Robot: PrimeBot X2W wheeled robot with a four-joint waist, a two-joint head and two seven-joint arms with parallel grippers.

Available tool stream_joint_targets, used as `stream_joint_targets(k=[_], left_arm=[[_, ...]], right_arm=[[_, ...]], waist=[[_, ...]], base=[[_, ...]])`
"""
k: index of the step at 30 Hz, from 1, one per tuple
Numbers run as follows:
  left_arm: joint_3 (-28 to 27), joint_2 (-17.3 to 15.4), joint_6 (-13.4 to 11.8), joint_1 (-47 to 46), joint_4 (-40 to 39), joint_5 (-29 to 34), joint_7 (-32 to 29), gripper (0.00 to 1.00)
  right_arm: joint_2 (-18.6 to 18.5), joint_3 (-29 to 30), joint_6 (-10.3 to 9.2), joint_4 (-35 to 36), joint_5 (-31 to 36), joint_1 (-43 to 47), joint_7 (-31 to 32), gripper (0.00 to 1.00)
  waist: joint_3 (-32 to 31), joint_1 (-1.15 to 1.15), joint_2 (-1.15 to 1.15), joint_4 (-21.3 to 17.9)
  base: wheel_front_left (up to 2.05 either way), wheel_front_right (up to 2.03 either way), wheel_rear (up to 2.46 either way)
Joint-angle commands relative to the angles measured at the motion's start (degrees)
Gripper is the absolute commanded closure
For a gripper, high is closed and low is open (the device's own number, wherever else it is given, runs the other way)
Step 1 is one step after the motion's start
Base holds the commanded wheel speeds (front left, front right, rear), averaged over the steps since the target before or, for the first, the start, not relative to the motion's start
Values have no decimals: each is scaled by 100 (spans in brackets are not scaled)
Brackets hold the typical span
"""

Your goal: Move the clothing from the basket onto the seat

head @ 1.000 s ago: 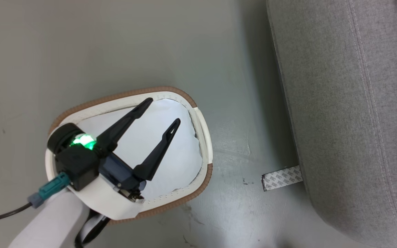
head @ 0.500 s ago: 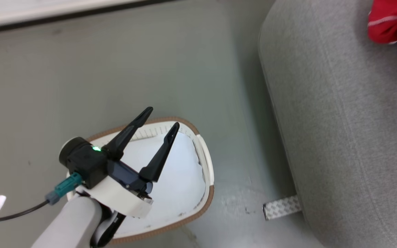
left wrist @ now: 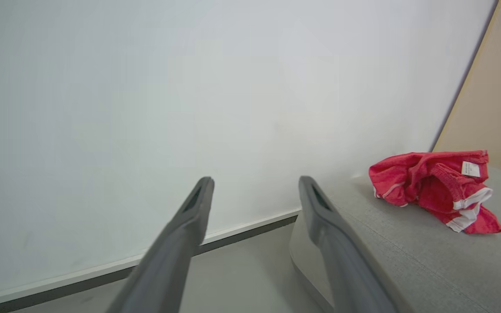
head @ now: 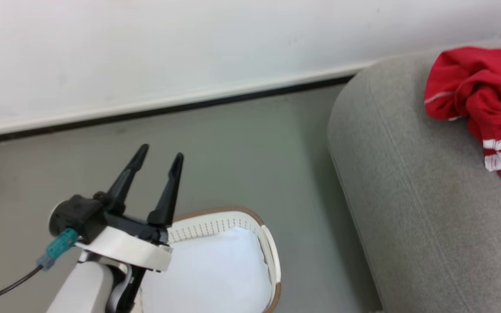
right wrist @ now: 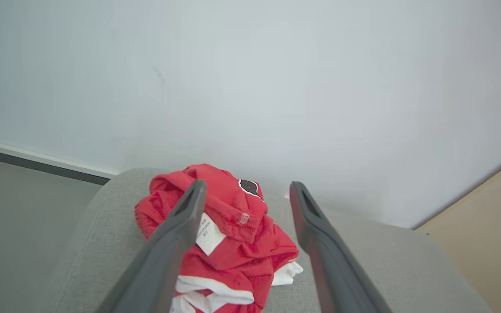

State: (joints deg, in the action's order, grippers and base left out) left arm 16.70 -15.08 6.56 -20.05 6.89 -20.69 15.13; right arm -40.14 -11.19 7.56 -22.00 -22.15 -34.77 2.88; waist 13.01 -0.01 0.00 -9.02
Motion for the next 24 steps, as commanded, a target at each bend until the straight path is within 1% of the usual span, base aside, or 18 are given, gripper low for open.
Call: stream_joint_targets(k=[1,4,6,9,13,16,18,20,24], left_arm=[[-86,24,-7,111,14,107,3,0],[-409,125,-59,252,54,202,3,0],[-622,203,-83,346,100,280,3,0],[-906,338,-102,497,174,347,2,0],[-1147,482,-69,713,263,520,3,0],[-1288,564,-24,869,345,560,2,0],[-1319,656,24,993,478,381,2,0],[-1413,614,35,1027,509,387,3,0],[-1610,722,65,1255,481,534,3,0]], right_arm=[[48,9,-15,61,-74,121,-56,0],[238,35,-15,327,-51,277,-216,0],[439,107,-15,515,52,422,-306,0],[829,273,-15,756,225,780,-383,0],[1445,575,-15,1220,467,1499,-632,0],[1961,691,-15,1535,689,2068,-859,0],[2298,755,-15,1677,805,2381,-1055,0],[2598,778,-15,1751,923,2646,-1273,0],[3003,662,-15,1654,1092,3026,-1582,0]], waist=[[-345,1,0,146],[-552,1,0,230],[-675,1,0,291],[-844,1,0,396],[-1014,1,0,534],[-1071,1,0,602],[-1099,1,0,636],[-1112,1,0,657],[-1144,1,0,658]], base=[[0,0,0],[0,0,0],[0,0,0],[0,0,0],[0,0,0],[0,0,0],[0,0,0],[0,0,0],[0,0,0]])
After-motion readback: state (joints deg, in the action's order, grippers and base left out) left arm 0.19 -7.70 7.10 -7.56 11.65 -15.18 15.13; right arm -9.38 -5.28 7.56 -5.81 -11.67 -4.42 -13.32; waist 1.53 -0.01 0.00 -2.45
